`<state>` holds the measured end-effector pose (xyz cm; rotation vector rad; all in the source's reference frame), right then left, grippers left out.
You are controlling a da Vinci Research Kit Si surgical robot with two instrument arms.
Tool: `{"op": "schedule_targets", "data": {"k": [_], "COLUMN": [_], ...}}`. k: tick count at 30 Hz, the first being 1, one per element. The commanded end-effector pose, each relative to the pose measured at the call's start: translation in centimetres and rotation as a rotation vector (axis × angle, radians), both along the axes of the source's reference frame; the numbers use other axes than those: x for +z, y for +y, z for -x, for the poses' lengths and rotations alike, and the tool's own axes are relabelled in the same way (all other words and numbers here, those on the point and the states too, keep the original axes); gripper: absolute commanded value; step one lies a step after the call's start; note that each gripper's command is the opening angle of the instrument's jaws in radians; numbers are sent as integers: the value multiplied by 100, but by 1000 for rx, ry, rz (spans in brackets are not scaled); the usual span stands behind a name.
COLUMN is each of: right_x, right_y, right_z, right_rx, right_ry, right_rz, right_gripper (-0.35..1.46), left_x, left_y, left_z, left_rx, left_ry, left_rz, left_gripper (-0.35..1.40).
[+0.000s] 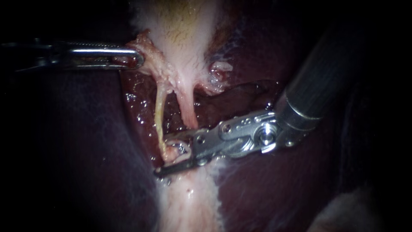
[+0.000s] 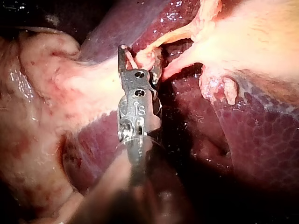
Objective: Clipping first clip left tube
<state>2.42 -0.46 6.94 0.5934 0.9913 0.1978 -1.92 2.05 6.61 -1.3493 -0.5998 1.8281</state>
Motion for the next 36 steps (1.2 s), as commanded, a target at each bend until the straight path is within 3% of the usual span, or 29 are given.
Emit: {"op": "schedule_targets", "data": {"k": [1,11,18,29,36], "right_x": [0,-5,-18,-60,-64], "right_y": [0,1,11,27,29], "right_z": [0,5,15,37,55], "right_rx": [0,2,3,55,57], "right_ry": [0,2,7,50,53], "right_rz": [-1,-9,-24,-118,-137], "right_gripper": [50,50,50,50,49], "left_x": [0,1,4,6,7], "left_y": [0,1,3,4,4], "left_z": [0,-2,-5,-6,-6], "left_rx": [0,1,3,3,3], "left_ry": [0,-1,-2,-2,-2], "left_rz": [0,0,0,0,0], "left_gripper": [-35,-35,-35,-35,-35]}}
